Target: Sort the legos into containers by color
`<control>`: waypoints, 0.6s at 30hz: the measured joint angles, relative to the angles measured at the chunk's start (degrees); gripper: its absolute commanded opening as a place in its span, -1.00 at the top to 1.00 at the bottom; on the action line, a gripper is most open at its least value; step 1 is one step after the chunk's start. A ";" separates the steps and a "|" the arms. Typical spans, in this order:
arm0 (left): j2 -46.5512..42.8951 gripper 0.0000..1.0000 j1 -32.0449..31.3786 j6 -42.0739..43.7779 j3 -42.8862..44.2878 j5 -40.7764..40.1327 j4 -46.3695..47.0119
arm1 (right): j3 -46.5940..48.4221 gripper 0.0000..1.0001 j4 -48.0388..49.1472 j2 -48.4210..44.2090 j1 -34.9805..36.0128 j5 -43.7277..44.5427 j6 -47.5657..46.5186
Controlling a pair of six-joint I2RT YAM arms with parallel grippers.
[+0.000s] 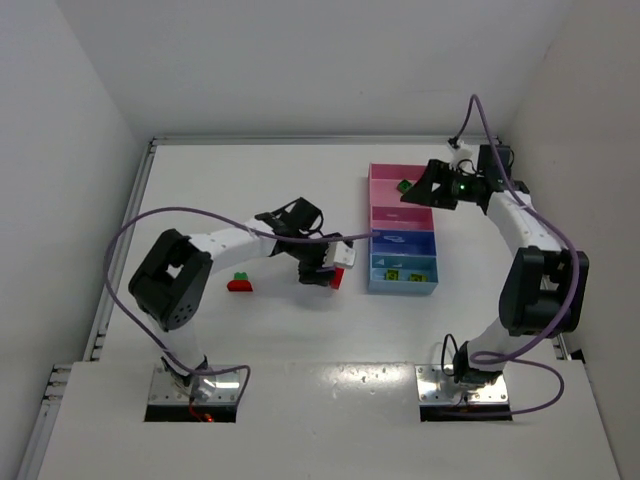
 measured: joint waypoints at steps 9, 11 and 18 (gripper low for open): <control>-11.85 0.56 1.46 -16.22 -0.07 -5.05 7.28 | -4.85 -0.61 6.82 2.93 7.72 -15.28 8.81; -12.41 0.59 1.46 -18.60 0.04 -6.05 8.07 | -3.96 -0.61 7.80 4.63 11.02 -17.33 9.77; -12.61 0.62 1.53 -22.67 1.18 -9.09 8.52 | -1.97 -0.61 9.03 8.52 19.06 -21.97 11.34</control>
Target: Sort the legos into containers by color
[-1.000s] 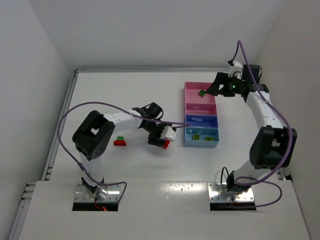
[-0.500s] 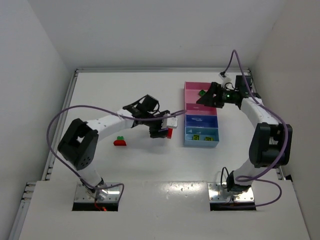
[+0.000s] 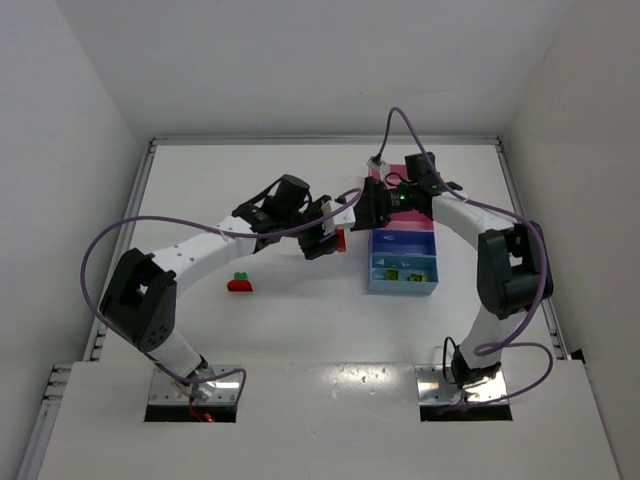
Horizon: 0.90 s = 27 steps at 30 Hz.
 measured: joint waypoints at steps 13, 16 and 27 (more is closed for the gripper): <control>0.00 0.65 0.33 -2.47 2.67 -0.52 0.63 | 3.23 0.29 -1.18 5.44 2.71 -1.51 -0.13; 0.00 0.67 0.37 -2.36 3.04 -0.87 0.39 | 3.34 0.77 -1.36 5.66 2.56 -1.42 1.16; -1.44 0.72 1.44 -2.43 1.53 0.52 2.49 | 3.69 1.00 -0.94 5.95 0.11 -4.76 2.60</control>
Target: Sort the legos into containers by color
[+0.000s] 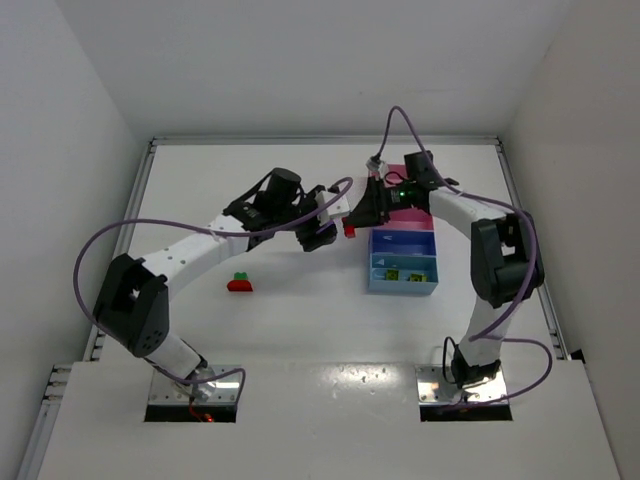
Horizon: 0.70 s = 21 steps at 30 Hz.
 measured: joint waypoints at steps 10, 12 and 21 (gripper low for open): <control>-2.93 0.72 4.48 -0.02 -3.15 -1.25 -0.57 | 7.91 1.00 -10.05 -0.81 -12.07 17.53 -12.83; -2.95 0.72 4.48 0.00 -3.15 -1.27 -0.50 | 7.30 1.00 -10.91 -2.29 -11.74 24.85 -15.58; -2.95 0.72 4.48 -0.07 -3.15 -1.31 0.02 | 2.08 0.86 -10.29 -6.01 -8.76 48.26 -24.94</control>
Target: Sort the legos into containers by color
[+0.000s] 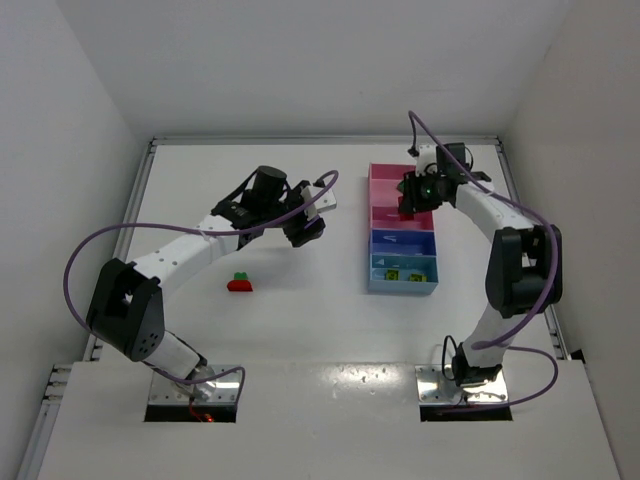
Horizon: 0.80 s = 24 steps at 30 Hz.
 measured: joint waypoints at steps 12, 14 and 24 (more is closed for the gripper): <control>0.00 0.72 0.00 -0.02 0.00 -0.02 0.02 | -3.43 -0.06 2.10 0.00 0.07 6.32 -4.94; 0.00 0.72 0.00 -0.02 0.00 -0.02 0.02 | -3.43 -0.20 2.12 0.00 0.07 5.99 -5.31; 0.00 0.72 0.02 -1.57 0.00 0.59 0.59 | -1.03 -0.27 -2.12 -2.91 0.04 -9.35 -2.86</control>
